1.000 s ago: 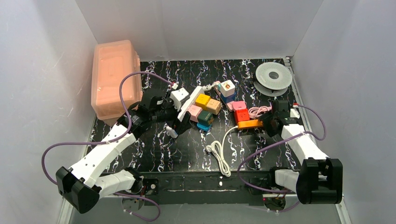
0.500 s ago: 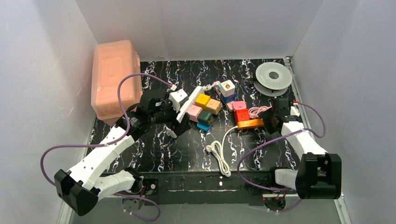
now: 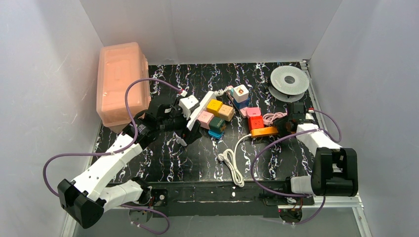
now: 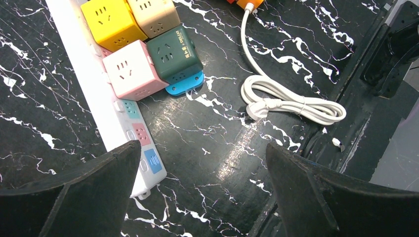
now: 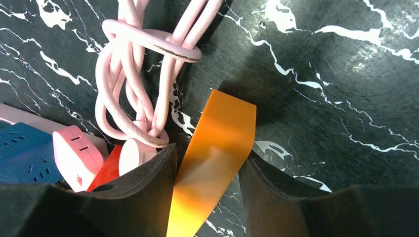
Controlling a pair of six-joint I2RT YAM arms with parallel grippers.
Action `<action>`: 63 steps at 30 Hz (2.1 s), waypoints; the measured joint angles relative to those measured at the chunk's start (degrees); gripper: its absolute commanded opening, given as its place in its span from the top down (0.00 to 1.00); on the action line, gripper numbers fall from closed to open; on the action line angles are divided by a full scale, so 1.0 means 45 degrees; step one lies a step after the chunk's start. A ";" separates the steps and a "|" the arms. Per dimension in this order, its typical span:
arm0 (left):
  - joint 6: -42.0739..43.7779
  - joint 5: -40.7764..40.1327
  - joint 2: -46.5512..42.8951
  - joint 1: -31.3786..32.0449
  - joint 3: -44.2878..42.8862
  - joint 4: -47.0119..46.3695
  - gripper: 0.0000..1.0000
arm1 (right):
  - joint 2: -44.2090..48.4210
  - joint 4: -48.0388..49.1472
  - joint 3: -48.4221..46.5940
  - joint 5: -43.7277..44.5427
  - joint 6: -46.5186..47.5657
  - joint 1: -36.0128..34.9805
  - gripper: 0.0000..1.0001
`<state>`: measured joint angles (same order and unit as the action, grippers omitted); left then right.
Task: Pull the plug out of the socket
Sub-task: Remove the plug from the socket.
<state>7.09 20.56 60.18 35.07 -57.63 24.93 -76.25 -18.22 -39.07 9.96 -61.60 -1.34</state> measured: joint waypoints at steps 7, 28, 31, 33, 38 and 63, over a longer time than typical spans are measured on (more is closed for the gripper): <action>0.0092 0.0034 0.0092 0.0000 -0.0068 0.0005 0.02 | -0.0136 0.0272 -0.0024 -0.0121 0.0000 0.0024 0.99; 0.2667 0.1729 0.1666 0.1214 -0.0695 -0.0097 0.02 | 0.5343 0.7966 0.5605 -0.4022 0.1982 0.0019 0.99; 0.3866 0.1758 0.1904 0.1787 -0.0758 -0.0243 0.02 | 0.5785 0.8233 0.5765 -0.4731 0.2035 0.0019 0.99; 0.4799 0.1734 0.2055 0.2302 -0.0758 -0.0471 0.02 | 0.6188 0.8252 0.5795 -0.5119 0.2074 -0.0024 0.99; 0.7349 0.1700 0.2506 0.3614 -0.0753 -0.1579 0.02 | 0.6985 0.8281 0.5814 -0.5586 0.2215 -0.0510 0.99; 1.5509 0.0748 0.4027 0.5824 0.0393 -0.2992 0.02 | 0.6518 0.6649 0.4206 -0.5187 0.3716 -0.2992 0.99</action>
<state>76.88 23.92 78.30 61.28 -55.86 11.46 -46.92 11.70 -20.14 -13.39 -44.88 -14.81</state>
